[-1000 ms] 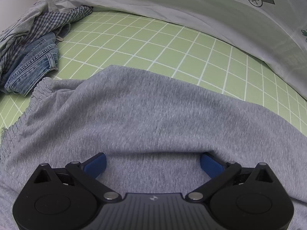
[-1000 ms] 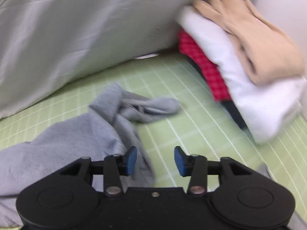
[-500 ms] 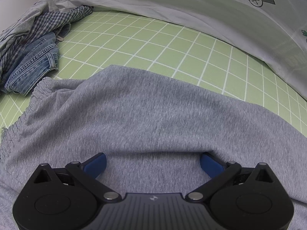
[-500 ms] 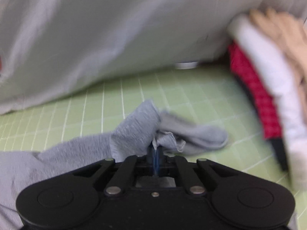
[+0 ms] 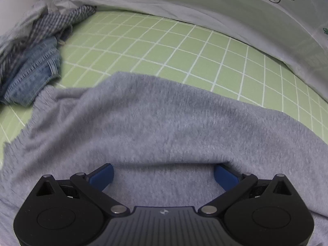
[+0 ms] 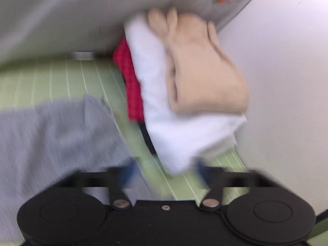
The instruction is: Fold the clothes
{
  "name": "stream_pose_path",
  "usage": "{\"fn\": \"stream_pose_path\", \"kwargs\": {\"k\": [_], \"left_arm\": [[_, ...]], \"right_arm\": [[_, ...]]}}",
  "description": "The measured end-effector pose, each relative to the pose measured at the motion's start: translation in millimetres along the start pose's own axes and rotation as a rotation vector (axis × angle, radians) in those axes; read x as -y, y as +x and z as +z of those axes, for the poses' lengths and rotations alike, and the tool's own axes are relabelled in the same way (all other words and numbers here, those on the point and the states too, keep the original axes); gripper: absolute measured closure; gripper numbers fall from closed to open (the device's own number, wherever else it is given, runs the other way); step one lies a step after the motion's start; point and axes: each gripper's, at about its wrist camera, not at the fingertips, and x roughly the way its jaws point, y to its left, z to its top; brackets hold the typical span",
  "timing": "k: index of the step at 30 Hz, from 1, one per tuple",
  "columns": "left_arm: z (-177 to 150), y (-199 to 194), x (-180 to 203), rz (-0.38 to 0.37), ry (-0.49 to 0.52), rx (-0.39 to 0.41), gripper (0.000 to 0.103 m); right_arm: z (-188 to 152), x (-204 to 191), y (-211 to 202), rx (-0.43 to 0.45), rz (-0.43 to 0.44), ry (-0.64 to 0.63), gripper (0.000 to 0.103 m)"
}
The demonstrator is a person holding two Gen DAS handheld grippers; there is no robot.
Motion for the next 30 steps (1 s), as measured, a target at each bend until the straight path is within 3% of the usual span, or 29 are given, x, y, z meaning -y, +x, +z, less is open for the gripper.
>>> {"fn": "stream_pose_path", "kwargs": {"k": [4, 8, 12, 14, 16, 17, 18, 19, 20, 21, 22, 26, 28, 30], "left_arm": [[6, -4, 0, 0.006, 0.017, 0.023, 0.000], [24, -1, -5, 0.003, -0.004, 0.055, 0.000], [41, 8, -13, -0.014, -0.064, 0.050, 0.000], [45, 14, -16, -0.027, -0.085, 0.036, 0.002], [48, 20, -17, -0.038, -0.095, 0.018, 0.012], [49, 22, -17, -0.042, -0.098, 0.008, 0.022], [50, 25, -16, -0.043, -0.095, 0.001, 0.033], [50, 25, -15, -0.029, -0.089, 0.015, 0.037], [50, 25, -14, -0.017, -0.082, 0.028, 0.054], [51, 24, -14, -0.020, -0.075, 0.040, 0.082], [53, 23, -14, -0.023, -0.071, 0.053, 0.098], [65, 17, -29, -0.032, -0.143, 0.120, 0.098], [72, 13, -39, -0.018, -0.175, 0.150, 0.098], [77, 12, -41, 0.009, -0.179, 0.150, 0.081]], "right_arm": [[21, -16, 12, 0.030, 0.261, 0.114, 0.010], [35, -46, 51, 0.020, 0.351, 0.159, 0.010], [45, -56, 94, -0.057, 0.369, 0.209, 0.017], [49, -56, 110, -0.100, 0.352, 0.233, 0.033], [49, -51, 116, -0.113, 0.363, 0.250, 0.044], [50, -49, 118, -0.111, 0.372, 0.255, 0.075], [51, -47, 120, -0.111, 0.382, 0.252, 0.087], [52, -47, 119, -0.108, 0.390, 0.231, 0.100], [56, -47, 116, -0.080, 0.383, 0.209, 0.100], [62, -46, 110, -0.036, 0.369, 0.179, 0.100], [69, -45, 105, 0.008, 0.354, 0.150, 0.101], [107, -43, 87, 0.188, 0.278, 0.096, 0.101], [125, -41, 84, 0.273, 0.282, 0.123, 0.100], [138, -41, 84, 0.288, 0.308, 0.142, 0.080]]}}
